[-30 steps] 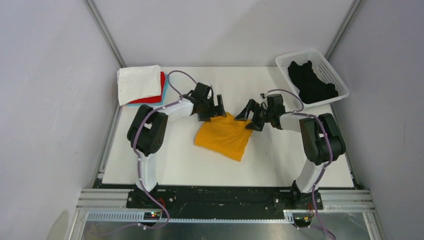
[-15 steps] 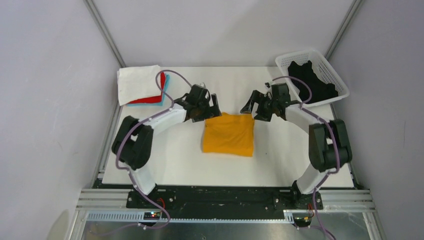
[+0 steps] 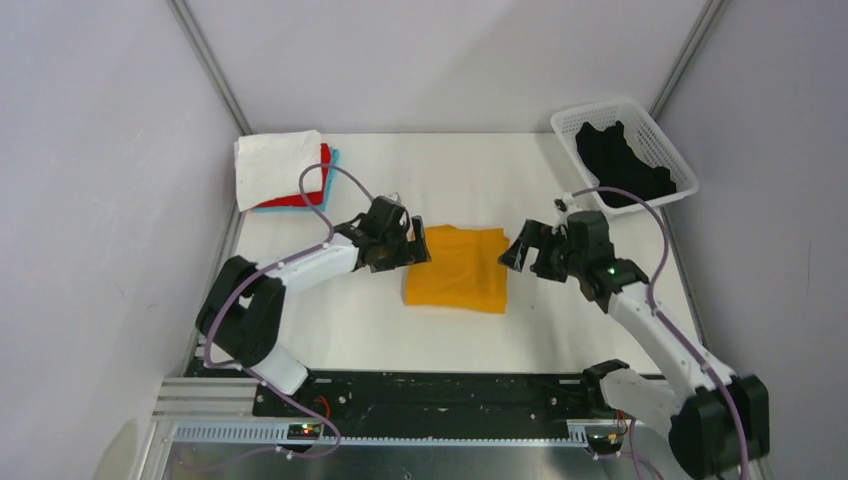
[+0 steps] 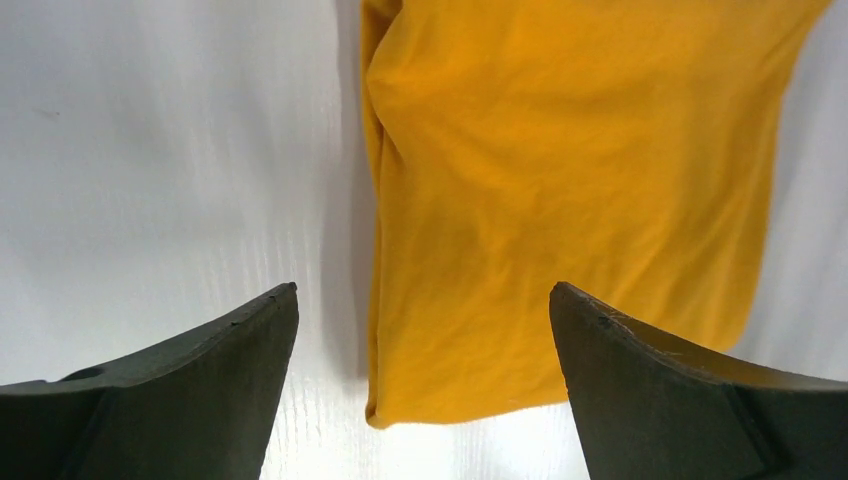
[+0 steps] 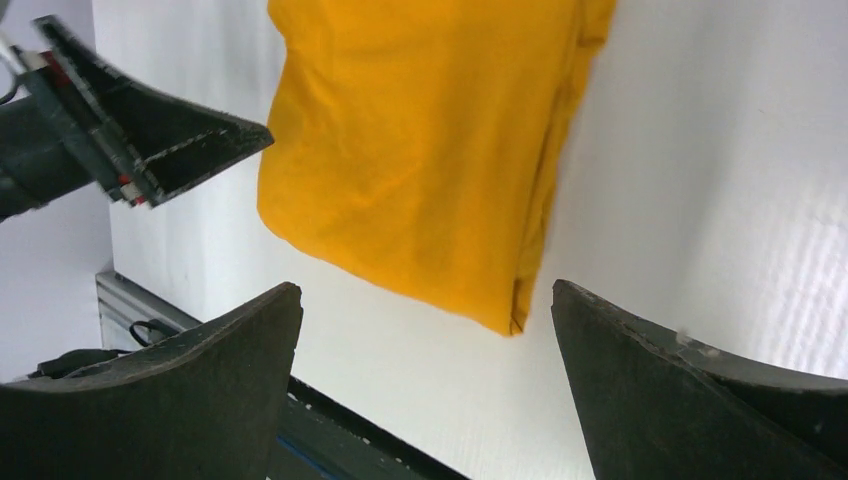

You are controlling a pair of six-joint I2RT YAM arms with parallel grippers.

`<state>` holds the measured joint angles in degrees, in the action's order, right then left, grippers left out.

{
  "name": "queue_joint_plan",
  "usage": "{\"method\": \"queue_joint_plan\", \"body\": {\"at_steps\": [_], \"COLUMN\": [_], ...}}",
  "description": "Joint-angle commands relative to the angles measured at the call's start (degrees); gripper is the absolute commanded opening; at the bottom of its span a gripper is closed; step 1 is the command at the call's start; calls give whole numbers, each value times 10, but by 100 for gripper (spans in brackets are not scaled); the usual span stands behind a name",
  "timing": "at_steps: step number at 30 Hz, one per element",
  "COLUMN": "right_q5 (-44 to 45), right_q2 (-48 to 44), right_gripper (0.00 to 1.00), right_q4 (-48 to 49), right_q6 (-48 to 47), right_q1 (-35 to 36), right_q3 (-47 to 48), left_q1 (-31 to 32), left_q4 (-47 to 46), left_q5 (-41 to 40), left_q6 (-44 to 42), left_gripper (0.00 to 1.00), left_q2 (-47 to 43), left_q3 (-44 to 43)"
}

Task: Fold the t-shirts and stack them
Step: Smooth out wrinkles on the folded tshirt, then put the neatly folded tshirt into the corner of the board with the left arm

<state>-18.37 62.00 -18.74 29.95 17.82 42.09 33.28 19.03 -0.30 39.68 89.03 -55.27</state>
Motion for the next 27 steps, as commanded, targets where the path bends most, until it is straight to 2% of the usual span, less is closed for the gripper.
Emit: {"method": "queue_joint_plan", "body": {"at_steps": [1,3,5,9,16,20,22,23,24,27], "right_q5": [66,78,85,94,105,112,113,114,118,121], "right_q2": [-108,-145,-176,-219,-242,-245,-249,-249,-250,-251], "right_gripper": [99,99,99,99,100,99,99,100,99,100], "right_q4": [-61,-87,-107,-134,-147,-146,-141,-138,-139,-136], "right_q6": [-1,-3,-6,-11,-33,-45,-51,-57,-57,-63], "right_q1": [-4,-7,-10,-12,-21,-25,-28,-32,-33,-44], "right_q3": [-19,-22,-23,-26,-33,-41,-47,-47,-48,-53], "left_q1": [0,1,2,12,63,90,101,107,112,115], "left_q4": [-11,-11,-11,-7,9,54,95,110,138,181], "left_q5": [-6,-27,-30,-38,-64,-125,-173,-192,-227,-271], "left_q6": [2,6,7,7,8,10,11,10,8,-18], "left_gripper": [100,96,84,66,61,40,23,18,5,0], "left_q2": [43,83,112,166,204,250,275,284,300,313], "left_q3": [-25,-38,-52,-88,-99,-134,-163,-187,-198,-245]}}
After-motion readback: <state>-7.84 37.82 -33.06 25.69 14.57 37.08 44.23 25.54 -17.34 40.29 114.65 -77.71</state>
